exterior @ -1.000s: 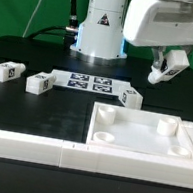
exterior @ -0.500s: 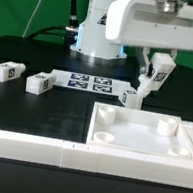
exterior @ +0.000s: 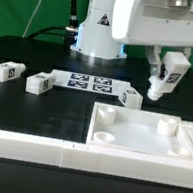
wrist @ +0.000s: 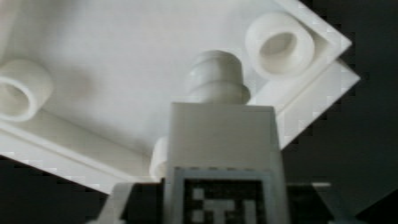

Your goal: Assemble one leg

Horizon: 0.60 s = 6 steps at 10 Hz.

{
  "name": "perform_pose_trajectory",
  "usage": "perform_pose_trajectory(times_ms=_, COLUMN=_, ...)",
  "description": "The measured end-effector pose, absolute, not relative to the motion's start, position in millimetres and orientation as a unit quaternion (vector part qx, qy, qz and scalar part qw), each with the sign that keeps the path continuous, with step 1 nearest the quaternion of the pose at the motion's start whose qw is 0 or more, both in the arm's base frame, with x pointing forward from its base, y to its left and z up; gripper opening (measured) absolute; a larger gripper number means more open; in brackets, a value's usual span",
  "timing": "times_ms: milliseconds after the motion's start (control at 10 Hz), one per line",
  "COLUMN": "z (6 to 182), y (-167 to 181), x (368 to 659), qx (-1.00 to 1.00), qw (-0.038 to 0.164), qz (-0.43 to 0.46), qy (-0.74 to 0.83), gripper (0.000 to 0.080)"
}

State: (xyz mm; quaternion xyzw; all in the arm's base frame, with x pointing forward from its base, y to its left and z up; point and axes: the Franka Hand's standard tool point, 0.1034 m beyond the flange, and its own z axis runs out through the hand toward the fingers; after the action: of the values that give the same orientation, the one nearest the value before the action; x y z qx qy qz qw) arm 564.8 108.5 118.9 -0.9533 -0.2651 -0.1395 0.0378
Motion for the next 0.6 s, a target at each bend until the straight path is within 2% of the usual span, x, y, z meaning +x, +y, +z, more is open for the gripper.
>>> perform_pose_trajectory(times_ms=200, z=110.5, y=121.6, x=583.7, qx=-0.95, qw=0.044, qz=-0.149, qy=-0.27, gripper=0.0288)
perform_pose_trajectory(times_ms=600, z=110.4, y=119.1, x=581.9, qx=-0.951, qw=0.043, qz=-0.148, qy=-0.269, gripper=0.0288)
